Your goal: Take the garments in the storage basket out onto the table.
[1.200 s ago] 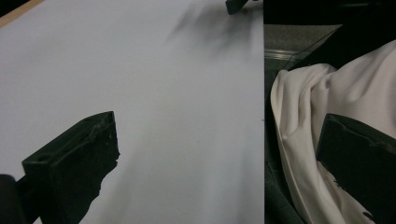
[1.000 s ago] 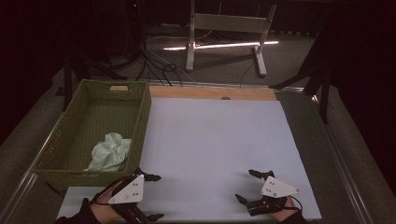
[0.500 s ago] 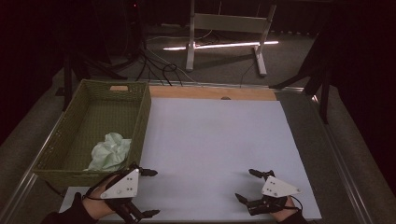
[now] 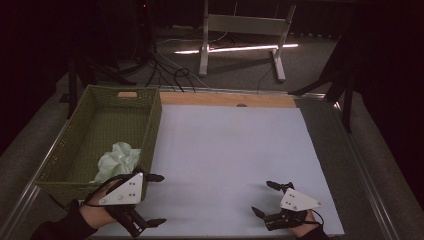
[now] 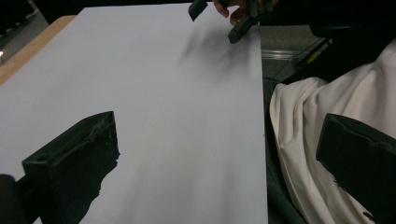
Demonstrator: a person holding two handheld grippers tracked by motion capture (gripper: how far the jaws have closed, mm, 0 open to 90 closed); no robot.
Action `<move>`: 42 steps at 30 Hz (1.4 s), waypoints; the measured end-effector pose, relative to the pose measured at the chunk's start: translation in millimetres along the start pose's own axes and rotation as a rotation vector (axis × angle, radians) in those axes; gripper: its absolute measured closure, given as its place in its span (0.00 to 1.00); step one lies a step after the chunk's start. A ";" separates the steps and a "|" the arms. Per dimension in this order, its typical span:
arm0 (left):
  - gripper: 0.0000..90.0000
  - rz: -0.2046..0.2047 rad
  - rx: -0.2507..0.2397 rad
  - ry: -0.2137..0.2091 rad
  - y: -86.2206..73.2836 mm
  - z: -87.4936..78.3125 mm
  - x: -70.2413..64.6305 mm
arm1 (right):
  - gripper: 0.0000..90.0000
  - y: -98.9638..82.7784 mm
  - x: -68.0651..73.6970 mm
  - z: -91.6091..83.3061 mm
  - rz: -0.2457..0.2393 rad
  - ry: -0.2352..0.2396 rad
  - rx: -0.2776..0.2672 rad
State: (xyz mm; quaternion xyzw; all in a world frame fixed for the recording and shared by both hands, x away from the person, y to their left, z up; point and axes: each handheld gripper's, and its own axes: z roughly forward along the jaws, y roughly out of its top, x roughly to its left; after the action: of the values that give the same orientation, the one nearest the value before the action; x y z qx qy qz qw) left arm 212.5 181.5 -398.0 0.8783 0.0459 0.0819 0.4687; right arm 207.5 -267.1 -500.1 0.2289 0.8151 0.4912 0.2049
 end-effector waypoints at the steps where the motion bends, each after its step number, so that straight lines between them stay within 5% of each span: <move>1: 0.00 0.000 0.001 -0.001 1.4 -2.5 1.7 | 0.09 0.0 0.0 0.0 -0.002 -0.001 0.000; 23: 0.00 -0.018 -0.002 0.071 12.9 -40.2 30.9 | 0.09 -0.5 -0.5 1.1 0.006 -0.003 -0.003; 42: 0.00 -0.158 0.032 0.210 -22.6 -79.2 84.4 | 0.09 -0.5 -0.5 1.4 0.003 0.000 -0.005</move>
State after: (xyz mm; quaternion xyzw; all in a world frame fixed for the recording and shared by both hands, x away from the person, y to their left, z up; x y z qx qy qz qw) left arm 280.6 271.9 -364.9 0.8658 0.1651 0.1355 0.4525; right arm 208.6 -266.6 -501.1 0.2296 0.8133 0.4937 0.2050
